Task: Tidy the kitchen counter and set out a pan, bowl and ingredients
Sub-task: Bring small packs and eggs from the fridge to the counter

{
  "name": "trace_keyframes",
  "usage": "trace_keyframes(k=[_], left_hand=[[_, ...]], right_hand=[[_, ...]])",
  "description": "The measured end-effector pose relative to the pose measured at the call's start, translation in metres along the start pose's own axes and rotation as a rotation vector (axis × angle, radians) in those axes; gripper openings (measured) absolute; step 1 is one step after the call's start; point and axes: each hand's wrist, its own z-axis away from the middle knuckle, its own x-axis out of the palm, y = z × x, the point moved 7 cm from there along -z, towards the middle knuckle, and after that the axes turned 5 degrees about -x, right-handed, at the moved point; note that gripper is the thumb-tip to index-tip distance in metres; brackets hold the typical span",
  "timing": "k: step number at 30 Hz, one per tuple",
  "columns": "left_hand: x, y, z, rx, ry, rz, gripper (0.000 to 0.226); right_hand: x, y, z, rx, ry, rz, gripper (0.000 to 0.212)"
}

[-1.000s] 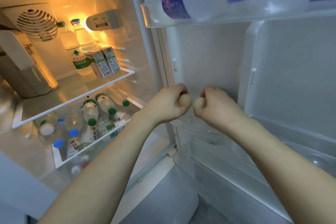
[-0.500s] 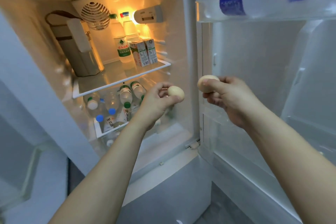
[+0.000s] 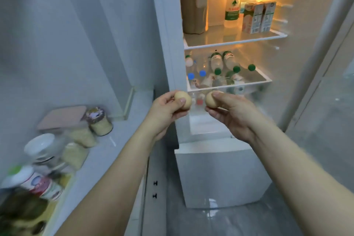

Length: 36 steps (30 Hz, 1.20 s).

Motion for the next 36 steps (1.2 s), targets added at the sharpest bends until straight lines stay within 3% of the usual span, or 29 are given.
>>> trace_keyframes(k=[8,15,24,30,36], left_hand=[[-0.119,-0.045,0.111,-0.085,0.392,0.04,0.027],[-0.186,-0.074,0.244,-0.089,0.777,0.084,0.034],[-0.189,-0.13,0.445,-0.112,1.129,0.291,0.019],[-0.166,-0.145,0.617,-0.011,1.396,0.341,0.024],[-0.123,-0.174,0.778,0.003,1.58,0.4,0.026]], right_hand=[[0.087,0.096,0.037,0.283,-0.228,0.083,0.021],[0.162,0.166,0.101,0.468,-0.529,0.221,0.023],[0.213,0.246,0.248,0.656,-0.907,0.379,0.026],[0.24,0.277,0.413,0.719,-1.224,0.456,0.029],[0.239,0.293,0.575,0.786,-1.429,0.473,0.028]])
